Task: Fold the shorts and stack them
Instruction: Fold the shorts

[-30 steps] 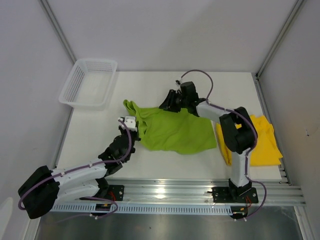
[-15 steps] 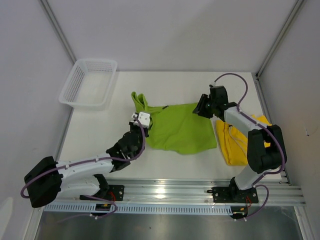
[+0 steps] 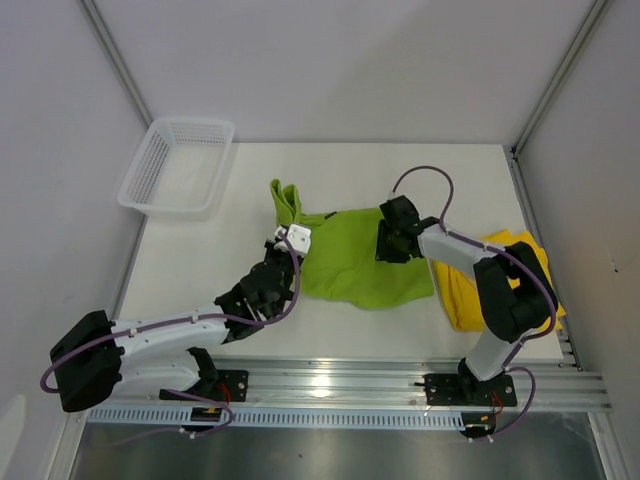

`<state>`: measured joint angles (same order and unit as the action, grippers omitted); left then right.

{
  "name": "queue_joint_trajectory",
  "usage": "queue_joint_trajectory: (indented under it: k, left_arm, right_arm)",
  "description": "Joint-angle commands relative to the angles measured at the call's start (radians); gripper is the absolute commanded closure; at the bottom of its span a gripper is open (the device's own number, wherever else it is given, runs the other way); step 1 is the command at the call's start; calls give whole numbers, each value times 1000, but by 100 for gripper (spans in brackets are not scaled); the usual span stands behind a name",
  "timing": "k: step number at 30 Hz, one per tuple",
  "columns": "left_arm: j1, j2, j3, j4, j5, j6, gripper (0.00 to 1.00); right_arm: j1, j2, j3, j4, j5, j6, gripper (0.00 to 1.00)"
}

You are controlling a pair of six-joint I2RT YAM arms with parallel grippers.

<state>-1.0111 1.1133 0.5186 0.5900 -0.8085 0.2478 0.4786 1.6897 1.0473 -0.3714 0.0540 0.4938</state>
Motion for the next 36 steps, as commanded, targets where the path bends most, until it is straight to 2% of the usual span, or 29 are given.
queue_joint_trajectory:
  k: [1,10,16,20,28,33,36]
  left_arm:
    - [-9,-50,47,18,6,34,100]
    - [-9,-76,49,-12,-66,51,100]
    - [-11,-193,-22,-85,-92,24,100]
    - [-11,-279,-64,-133,-55,19,100]
    - [-9,-277,-89,-137,-5,10,100]
    - [-9,-211,-98,-116,22,5,100]
    - [-9,-199,-98,-111,51,1,100]
  right_arm:
    - [35,59,39,-64,127,-15,62]
    - [195,169,63,-24,130,51,62]
    - [330,258,186,-9,78,106,63]
    - [419,266,247,-11,29,158,63]
    - [402,56,226,-4,-11,192,58]
    - [342,-132,140,28,-75,224,56]
    - [289,-179,110,-21,-78,201,56]
